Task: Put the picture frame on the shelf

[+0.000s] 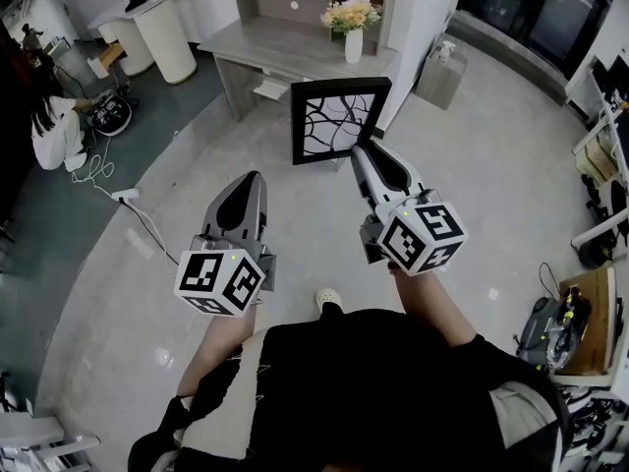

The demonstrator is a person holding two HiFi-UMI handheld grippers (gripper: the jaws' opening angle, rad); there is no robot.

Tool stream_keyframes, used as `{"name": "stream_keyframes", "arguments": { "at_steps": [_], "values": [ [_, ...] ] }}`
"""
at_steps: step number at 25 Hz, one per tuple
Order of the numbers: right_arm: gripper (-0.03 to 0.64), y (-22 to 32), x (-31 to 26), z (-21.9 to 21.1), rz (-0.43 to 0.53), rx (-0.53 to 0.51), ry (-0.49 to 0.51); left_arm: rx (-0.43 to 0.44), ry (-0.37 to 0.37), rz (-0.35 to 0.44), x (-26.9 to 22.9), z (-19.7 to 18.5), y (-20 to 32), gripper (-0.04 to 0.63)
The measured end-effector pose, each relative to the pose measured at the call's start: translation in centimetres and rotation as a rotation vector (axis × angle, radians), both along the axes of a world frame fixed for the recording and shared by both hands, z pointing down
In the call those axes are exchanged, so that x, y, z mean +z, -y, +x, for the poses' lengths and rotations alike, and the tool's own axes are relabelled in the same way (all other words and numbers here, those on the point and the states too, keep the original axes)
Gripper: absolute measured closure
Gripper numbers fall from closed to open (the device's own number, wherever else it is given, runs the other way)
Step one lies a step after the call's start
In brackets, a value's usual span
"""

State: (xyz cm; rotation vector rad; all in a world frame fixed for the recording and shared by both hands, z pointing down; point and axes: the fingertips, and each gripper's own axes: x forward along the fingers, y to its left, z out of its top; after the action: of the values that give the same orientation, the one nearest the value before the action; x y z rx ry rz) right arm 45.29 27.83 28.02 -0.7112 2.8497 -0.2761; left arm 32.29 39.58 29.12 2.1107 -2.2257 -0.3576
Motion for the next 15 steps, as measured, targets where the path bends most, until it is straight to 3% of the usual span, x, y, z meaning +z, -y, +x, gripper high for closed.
{"name": "stream_keyframes", "arguments": {
  "at_steps": [15],
  "values": [
    [0.537,14.4,-3.8,-8.2,0.079,-0.053,0.033,-0.042,0.035,0.054,-2.7,-7.9,14.2,0.583]
  ]
}}
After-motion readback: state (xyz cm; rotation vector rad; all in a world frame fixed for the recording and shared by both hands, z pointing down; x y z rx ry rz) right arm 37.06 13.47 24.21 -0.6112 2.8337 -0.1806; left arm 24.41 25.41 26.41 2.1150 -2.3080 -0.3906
